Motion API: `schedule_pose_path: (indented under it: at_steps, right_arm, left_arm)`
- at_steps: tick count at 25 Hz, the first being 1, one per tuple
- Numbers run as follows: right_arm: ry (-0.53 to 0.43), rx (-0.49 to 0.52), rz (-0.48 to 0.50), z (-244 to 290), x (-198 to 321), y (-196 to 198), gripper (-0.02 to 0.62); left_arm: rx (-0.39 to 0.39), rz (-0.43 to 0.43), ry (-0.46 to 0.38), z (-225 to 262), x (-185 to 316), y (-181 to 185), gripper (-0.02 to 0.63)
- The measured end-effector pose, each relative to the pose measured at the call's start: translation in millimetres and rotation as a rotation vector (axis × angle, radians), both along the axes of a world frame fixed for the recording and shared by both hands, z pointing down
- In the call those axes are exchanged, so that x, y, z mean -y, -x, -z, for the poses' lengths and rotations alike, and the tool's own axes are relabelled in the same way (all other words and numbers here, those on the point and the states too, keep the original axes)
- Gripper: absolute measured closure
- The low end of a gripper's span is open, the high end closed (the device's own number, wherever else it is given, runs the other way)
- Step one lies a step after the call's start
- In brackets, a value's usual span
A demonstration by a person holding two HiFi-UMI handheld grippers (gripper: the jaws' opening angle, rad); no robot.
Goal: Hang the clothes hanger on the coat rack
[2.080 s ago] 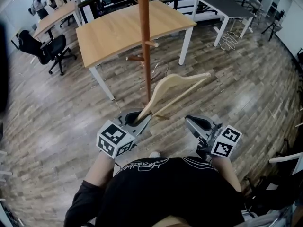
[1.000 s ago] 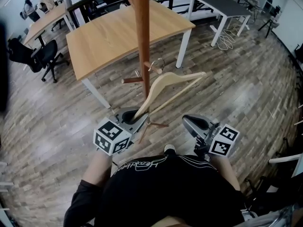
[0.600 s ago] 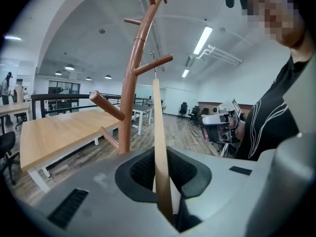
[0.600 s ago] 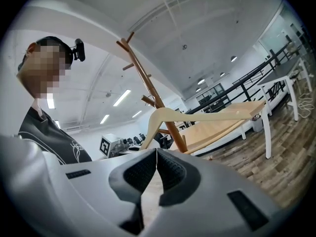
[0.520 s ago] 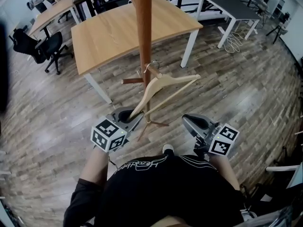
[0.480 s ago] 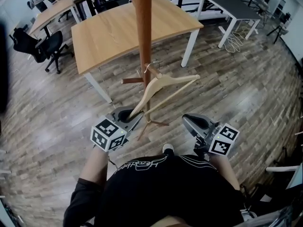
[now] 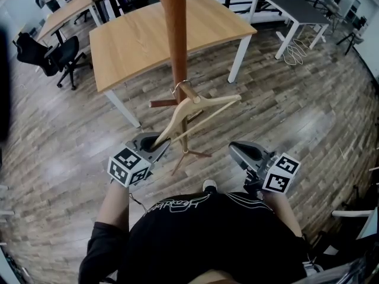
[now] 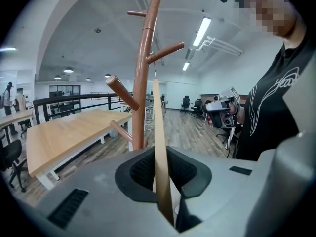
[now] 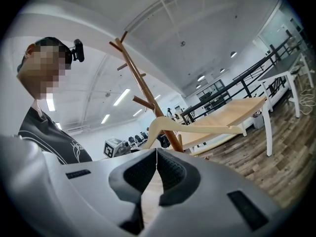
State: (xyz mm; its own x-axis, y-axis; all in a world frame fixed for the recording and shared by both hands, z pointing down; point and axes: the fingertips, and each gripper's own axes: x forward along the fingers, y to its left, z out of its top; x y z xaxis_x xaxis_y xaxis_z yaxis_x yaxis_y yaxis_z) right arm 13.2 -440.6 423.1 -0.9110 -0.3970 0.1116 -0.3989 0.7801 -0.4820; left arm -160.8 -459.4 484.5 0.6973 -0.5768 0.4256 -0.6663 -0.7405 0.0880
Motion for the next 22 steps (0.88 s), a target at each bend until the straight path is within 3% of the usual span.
schedule_pose_path:
  at_steps: [9, 19, 22]
  right_arm:
    - [0.013, -0.030, -0.015, 8.0, 8.6, 4.7, 0.555]
    - [0.026, -0.060, -0.099, -2.1, -30.3, -2.2, 0.555]
    - [0.031, -0.068, -0.124, -5.4, -42.3, -1.5, 0.555]
  left_arm:
    - [0.045, -0.002, -0.046, 1.9, 24.6, 18.2, 0.563]
    - [0.055, -0.024, -0.111, -4.5, 26.4, 29.7, 0.561]
    - [0.042, -0.026, -0.128, -4.4, 28.6, 36.9, 0.531]
